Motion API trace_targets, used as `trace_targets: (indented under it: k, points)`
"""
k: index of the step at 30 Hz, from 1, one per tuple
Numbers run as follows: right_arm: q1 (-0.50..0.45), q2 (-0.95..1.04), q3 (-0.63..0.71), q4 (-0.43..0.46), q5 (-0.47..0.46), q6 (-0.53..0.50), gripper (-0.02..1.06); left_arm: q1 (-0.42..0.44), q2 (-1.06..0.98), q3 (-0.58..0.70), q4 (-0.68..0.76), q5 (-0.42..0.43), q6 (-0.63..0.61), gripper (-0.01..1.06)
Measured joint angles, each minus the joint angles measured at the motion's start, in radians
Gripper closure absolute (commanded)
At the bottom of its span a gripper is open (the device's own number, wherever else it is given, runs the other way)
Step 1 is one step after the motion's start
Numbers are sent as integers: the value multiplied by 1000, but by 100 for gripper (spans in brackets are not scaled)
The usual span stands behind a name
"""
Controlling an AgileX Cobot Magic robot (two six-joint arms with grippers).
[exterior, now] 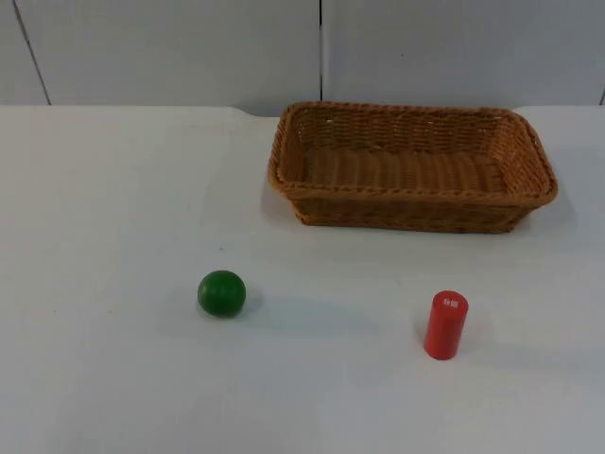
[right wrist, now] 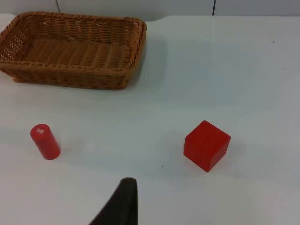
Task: Pick up the basket with the left hand and place the object to the left of the red cylinder into the basket with the right hand.
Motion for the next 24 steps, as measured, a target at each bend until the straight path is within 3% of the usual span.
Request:
trace_targets:
  k: [10,24]
  points:
    - [0,108,-89,0,-26,-7,-1,0,68,-24,-7,-34,0,0]
    - [0,598,-204,0,-191,-7,-1,3,551,-172,-95,-213,8,0]
